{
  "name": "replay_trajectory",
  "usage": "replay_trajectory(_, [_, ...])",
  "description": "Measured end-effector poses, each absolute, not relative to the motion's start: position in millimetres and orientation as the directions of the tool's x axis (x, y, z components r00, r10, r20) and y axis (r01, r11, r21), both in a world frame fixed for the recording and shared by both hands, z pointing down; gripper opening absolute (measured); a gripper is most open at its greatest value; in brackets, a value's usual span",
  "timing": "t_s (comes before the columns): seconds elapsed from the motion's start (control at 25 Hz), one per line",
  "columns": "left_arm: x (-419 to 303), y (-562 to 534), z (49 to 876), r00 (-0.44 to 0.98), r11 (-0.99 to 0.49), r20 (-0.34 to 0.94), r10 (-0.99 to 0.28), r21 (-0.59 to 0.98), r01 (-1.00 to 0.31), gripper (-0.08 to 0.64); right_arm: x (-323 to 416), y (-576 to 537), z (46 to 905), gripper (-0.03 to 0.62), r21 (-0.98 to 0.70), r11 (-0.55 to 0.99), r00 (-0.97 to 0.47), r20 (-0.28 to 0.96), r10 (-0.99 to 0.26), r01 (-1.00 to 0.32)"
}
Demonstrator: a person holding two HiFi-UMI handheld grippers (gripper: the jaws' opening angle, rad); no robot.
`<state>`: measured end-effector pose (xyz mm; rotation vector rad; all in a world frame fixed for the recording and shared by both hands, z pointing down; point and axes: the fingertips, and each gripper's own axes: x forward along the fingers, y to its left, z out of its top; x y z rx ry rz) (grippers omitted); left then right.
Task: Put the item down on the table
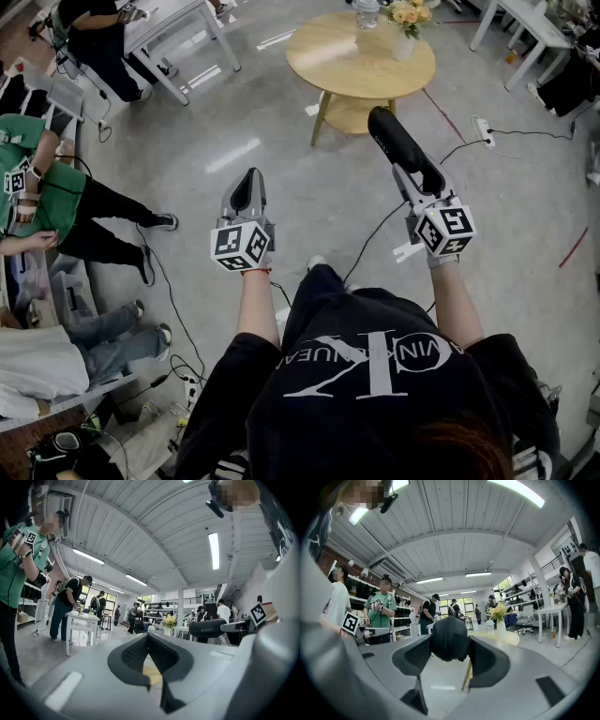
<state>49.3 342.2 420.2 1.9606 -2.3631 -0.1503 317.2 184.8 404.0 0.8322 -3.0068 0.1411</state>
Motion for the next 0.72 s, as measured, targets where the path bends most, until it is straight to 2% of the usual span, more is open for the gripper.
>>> replay_trajectory(0.4, [63,353,409,-0.169,0.166,-0.033,-0.985,0.064,-0.984,0.012,324,192,404,0.253,-0.067,0.851,-0.853,0.041,-0.520,-0.522])
replay_trajectory(0.72, [62,349,411,-0.179,0.176,-0.027,-0.984,0.089,-0.980,0.012,328,196,397,0.253,-0.089,0.854,-0.857,0.004,-0.515,-0.513])
